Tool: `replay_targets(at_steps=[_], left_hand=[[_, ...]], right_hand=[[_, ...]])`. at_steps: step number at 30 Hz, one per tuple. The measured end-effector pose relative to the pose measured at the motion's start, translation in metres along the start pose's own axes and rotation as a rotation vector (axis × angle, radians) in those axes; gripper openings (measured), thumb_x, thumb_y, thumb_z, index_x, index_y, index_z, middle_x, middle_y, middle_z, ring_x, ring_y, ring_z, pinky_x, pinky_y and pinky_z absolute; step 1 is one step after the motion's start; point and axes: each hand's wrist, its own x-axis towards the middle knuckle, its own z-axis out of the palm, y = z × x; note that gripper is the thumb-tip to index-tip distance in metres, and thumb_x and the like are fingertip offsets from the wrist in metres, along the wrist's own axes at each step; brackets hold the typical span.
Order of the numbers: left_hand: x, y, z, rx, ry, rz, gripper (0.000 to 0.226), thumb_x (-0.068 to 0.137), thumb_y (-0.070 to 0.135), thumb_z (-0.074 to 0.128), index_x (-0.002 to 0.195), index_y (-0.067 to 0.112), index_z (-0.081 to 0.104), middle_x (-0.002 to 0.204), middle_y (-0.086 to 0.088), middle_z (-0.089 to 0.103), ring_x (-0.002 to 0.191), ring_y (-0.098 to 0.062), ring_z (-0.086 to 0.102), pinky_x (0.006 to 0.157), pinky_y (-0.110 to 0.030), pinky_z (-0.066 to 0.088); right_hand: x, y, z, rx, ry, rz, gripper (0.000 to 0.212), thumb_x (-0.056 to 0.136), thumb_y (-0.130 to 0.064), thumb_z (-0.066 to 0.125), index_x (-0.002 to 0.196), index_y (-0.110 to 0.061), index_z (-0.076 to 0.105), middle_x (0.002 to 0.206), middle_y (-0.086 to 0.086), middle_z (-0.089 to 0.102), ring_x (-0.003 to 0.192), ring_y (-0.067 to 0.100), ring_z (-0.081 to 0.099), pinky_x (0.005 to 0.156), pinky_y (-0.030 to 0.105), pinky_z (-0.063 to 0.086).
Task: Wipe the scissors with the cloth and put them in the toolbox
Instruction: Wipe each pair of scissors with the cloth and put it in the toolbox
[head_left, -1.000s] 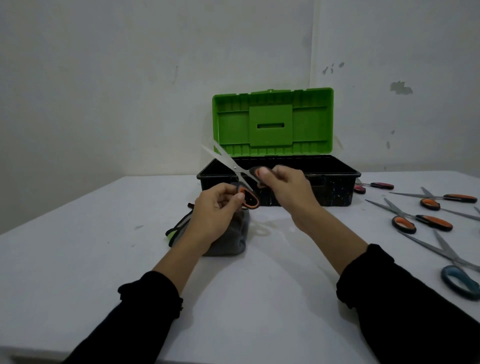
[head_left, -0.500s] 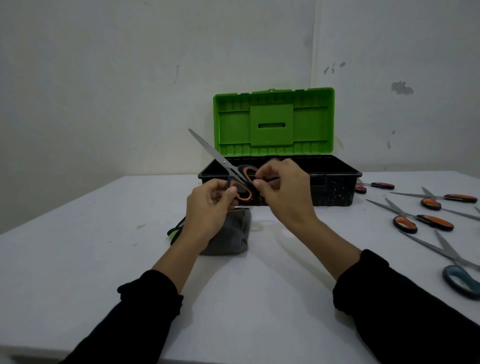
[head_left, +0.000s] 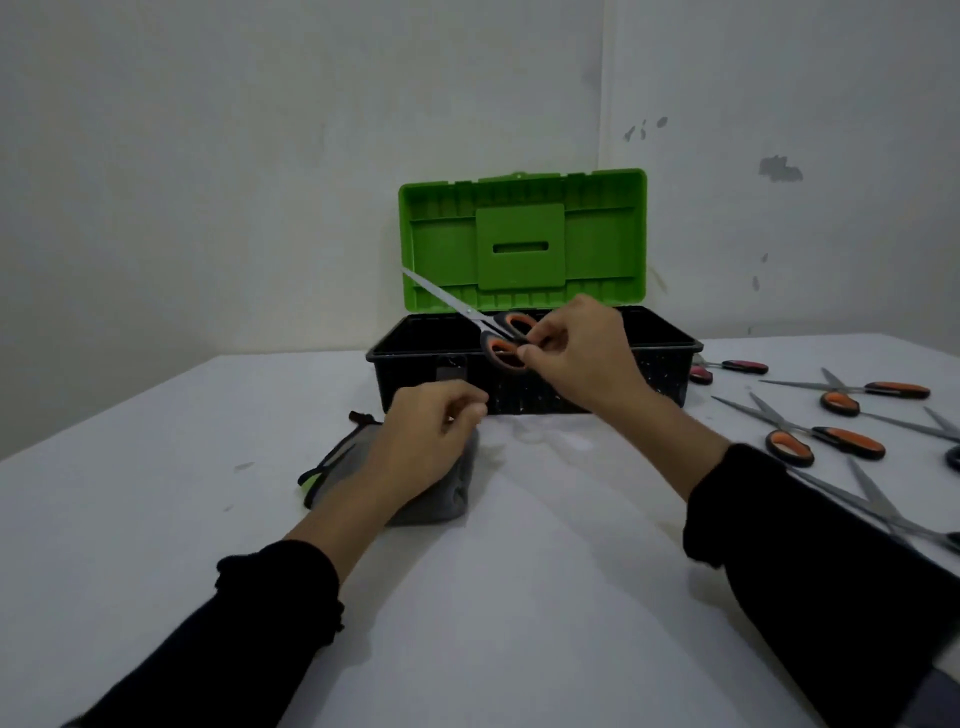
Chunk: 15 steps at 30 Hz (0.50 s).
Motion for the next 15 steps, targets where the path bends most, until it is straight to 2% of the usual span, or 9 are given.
replay_targets(at_steps=[3, 4, 7, 13, 15], left_hand=[[0.012, 0.0, 0.024, 0.203, -0.227, 0.046, 0.026, 0.093, 0.03, 0.052, 0.111, 0.015, 0.063, 0.111, -0.003, 0.064, 0.095, -0.019, 0.06, 0.084, -0.033, 0.049], [0.016, 0.0, 0.03, 0.217, -0.255, 0.024, 0.026, 0.093, 0.03, 0.051, 0.111, 0.015, 0.063, 0.112, -0.004, 0.062, 0.095, -0.021, 0.059, 0.083, -0.035, 0.048], [0.019, -0.003, 0.044, 0.202, -0.305, -0.03, 0.026, 0.093, 0.026, 0.05, 0.112, 0.014, 0.063, 0.115, -0.004, 0.062, 0.1, -0.022, 0.059, 0.084, -0.035, 0.048], [0.016, -0.008, 0.049, 0.15, -0.337, -0.08, 0.028, 0.091, 0.025, 0.054, 0.115, 0.013, 0.062, 0.117, -0.001, 0.063, 0.106, -0.018, 0.057, 0.093, -0.035, 0.047], [0.017, -0.008, 0.05, 0.142, -0.335, -0.096, 0.03, 0.09, 0.026, 0.054, 0.117, 0.014, 0.061, 0.119, 0.0, 0.062, 0.107, -0.017, 0.057, 0.095, -0.033, 0.045]], right_hand=[[0.027, 0.026, 0.001, -0.041, -0.053, 0.034, 0.017, 0.075, -0.019, 0.072, 0.085, -0.005, 0.076, 0.078, 0.014, 0.07, 0.064, 0.015, 0.055, 0.058, 0.017, 0.036], [0.035, 0.033, 0.002, -0.044, -0.079, 0.049, 0.017, 0.075, -0.017, 0.072, 0.085, -0.005, 0.076, 0.079, 0.015, 0.07, 0.065, 0.015, 0.054, 0.059, 0.018, 0.036], [0.059, 0.049, 0.01, -0.021, -0.184, 0.112, 0.014, 0.078, -0.013, 0.071, 0.086, -0.003, 0.075, 0.08, 0.014, 0.07, 0.062, 0.013, 0.054, 0.06, 0.02, 0.04], [0.094, 0.072, 0.032, -0.062, -0.449, 0.197, 0.013, 0.078, -0.015, 0.073, 0.084, -0.004, 0.076, 0.074, 0.01, 0.066, 0.054, 0.006, 0.049, 0.046, 0.01, 0.035], [0.102, 0.073, 0.038, -0.097, -0.533, 0.194, 0.013, 0.078, -0.013, 0.075, 0.085, -0.002, 0.076, 0.081, 0.013, 0.07, 0.063, 0.009, 0.056, 0.055, 0.014, 0.04]])
